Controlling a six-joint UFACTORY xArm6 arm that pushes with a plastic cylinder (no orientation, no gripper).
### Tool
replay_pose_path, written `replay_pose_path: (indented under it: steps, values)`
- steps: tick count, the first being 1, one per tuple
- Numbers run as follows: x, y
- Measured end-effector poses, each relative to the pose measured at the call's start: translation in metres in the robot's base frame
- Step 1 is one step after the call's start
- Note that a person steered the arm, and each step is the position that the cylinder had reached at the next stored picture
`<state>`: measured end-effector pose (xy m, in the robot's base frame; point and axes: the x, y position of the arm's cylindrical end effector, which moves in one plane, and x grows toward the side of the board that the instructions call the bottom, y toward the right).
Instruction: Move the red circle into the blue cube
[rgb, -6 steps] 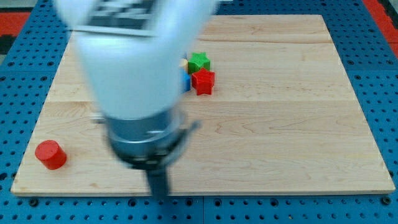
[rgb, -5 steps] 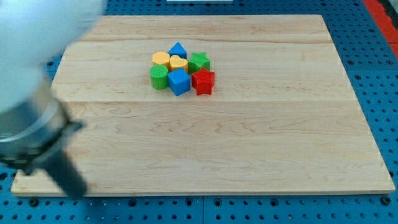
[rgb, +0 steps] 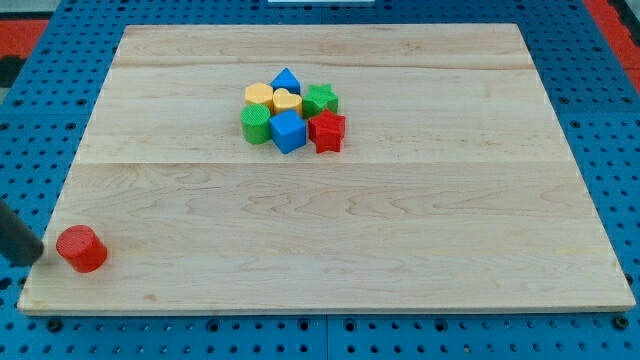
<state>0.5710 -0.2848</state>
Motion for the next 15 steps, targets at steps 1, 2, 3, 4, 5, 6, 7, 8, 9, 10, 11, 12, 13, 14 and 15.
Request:
replay_pose_path:
  steps: [1,2,3,4,5,6,7,8,9,10,11,12,13,14,15]
  values:
    - [0.016,0.035]
    - [0.009,0.073]
    - [-0.02,0.109]
    - [-0.015,0.15]
    - [0.004,0.134]
    - [0.01,0.053]
    - [-0.011,0.034]
    - [-0.034,0.034]
    - [-0.04,0.051]
    - [-0.04,0.087]
    - [-0.041,0.12]
    - [-0.047,0.148]
    - [-0.063,0.166]
    - [-0.096,0.175]
    - [-0.107,0.189]
